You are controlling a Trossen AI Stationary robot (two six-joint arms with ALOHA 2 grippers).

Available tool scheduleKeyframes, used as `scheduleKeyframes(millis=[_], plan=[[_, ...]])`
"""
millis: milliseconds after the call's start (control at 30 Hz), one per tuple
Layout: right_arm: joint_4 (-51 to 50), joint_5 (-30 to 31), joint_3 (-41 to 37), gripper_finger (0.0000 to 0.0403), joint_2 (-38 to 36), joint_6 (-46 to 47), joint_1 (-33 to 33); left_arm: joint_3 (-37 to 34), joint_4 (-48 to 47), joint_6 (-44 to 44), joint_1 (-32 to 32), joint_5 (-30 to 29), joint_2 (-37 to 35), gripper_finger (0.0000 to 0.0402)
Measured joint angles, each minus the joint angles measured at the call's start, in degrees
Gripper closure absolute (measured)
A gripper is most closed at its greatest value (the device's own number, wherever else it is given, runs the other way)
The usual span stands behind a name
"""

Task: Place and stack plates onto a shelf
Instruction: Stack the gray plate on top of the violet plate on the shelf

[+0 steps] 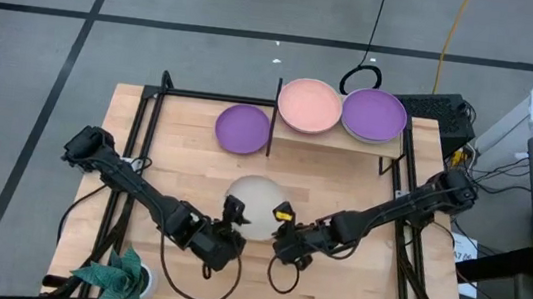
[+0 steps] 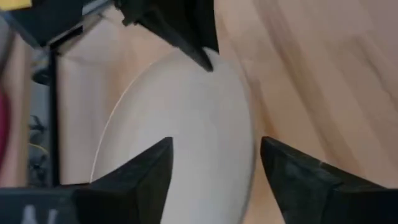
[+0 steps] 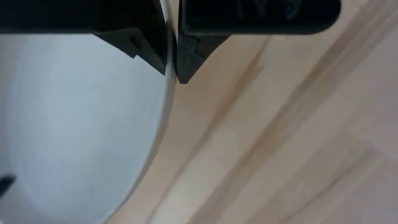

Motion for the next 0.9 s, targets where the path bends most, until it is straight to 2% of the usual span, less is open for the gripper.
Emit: scheduleKeyframes(millis=[100, 333, 533, 700, 900], plan=[[-3.38, 0.0, -0.03, 0.0401, -2.51, 2.3, -0.1, -0.16, 2.22, 1.67, -0.72, -2.72, 0.0, 0.0139], [-11.83, -0.02, 0.02, 0.0401, -9.07, 6.71, -0.01, -0.24, 4.41, 0.23, -2.36, -11.62, 0.0, 0.0135], [-15.77, 0.16, 0.02, 0.0401, -14.34, 8.58, -0.01, -0.24, 4.05, -5.71, -2.52, -12.03, -0.02, 0.0135], [-18.43, 4.84, 1.32, 0.0401, -17.3, 8.57, -0.01, -0.26, 4.03, -7.21, -2.49, -12.05, 0.0, 0.0135], [-24.44, 9.35, 6.56, 0.0401, -18.01, 6.06, -0.41, -0.26, 4.0, -8.29, -2.25, -12.07, 0.0, 0.0135]])
